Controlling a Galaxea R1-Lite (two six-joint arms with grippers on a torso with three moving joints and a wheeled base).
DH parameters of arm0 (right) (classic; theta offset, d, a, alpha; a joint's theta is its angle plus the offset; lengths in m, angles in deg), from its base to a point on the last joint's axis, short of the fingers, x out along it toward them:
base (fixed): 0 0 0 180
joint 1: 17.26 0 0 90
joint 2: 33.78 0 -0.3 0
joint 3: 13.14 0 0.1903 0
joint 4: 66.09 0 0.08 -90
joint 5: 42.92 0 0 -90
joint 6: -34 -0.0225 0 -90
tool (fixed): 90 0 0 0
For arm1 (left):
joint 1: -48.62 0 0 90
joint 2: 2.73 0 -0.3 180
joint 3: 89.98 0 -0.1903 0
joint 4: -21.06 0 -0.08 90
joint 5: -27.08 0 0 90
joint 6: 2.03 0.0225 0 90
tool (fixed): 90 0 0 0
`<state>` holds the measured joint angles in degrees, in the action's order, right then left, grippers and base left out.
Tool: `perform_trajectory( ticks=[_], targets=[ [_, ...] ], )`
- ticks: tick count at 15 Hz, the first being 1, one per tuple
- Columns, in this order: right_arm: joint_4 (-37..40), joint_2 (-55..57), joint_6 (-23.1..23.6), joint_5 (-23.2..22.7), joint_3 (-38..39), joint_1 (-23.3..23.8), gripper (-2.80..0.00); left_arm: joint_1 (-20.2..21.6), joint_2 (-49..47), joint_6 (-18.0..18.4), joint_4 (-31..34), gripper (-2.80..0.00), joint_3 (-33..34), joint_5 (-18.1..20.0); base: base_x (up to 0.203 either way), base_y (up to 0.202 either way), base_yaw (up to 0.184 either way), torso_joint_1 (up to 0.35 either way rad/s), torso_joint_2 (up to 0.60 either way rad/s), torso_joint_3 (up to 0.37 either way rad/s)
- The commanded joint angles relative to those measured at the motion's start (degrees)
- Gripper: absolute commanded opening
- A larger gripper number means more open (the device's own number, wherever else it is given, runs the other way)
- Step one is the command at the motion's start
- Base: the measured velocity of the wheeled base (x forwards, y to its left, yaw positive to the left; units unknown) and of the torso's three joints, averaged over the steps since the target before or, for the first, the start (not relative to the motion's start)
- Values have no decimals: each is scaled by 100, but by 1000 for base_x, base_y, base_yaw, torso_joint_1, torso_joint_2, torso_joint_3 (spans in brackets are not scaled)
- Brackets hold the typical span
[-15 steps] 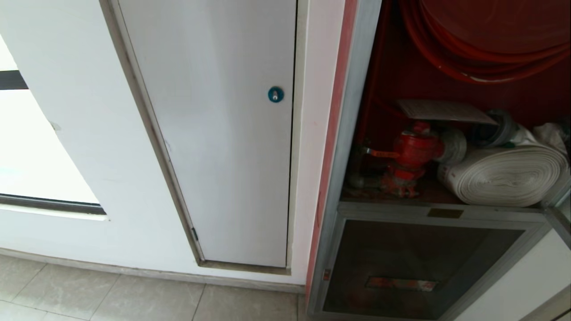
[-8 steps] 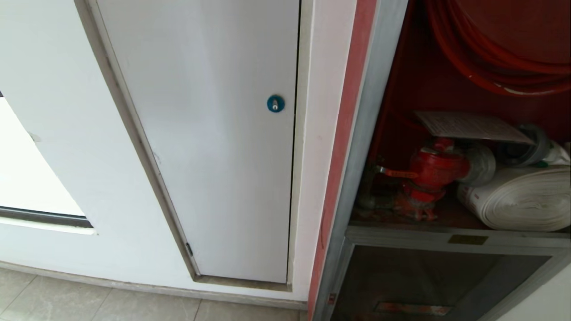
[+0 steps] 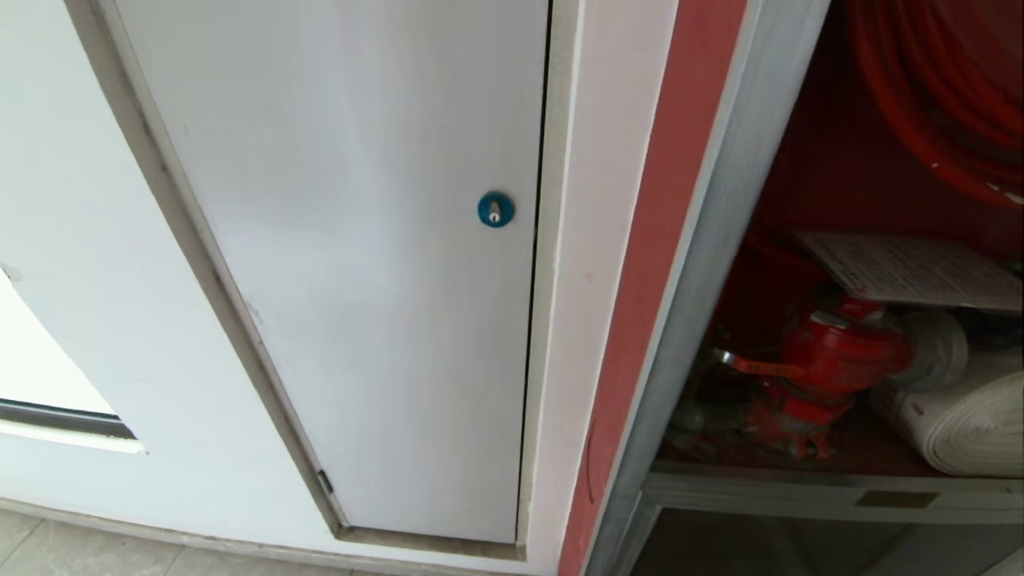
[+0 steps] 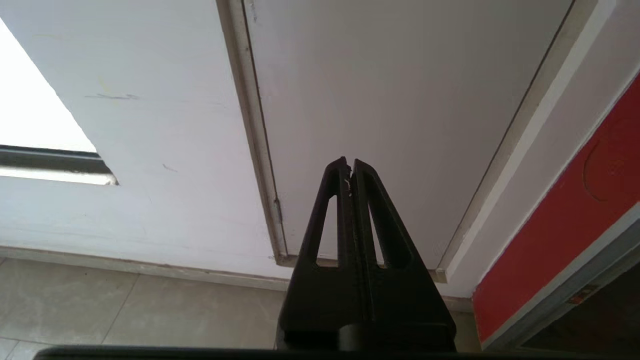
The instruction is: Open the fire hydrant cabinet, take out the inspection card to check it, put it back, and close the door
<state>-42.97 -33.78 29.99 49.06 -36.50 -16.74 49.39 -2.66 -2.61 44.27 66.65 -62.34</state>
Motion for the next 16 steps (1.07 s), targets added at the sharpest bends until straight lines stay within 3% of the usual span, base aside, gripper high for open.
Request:
perform_trajectory(
  ticks=[1,16],
  targets=[
    [-2,15,6,5,0,0,-280,2,-7,-4,-2,-280,0,3,62,0,-2,16,13,-2],
    [7,9,23,59,-11,-26,-280,2,-7,-4,-2,-280,5,2,0,0,0,0,0,0]
  ],
)
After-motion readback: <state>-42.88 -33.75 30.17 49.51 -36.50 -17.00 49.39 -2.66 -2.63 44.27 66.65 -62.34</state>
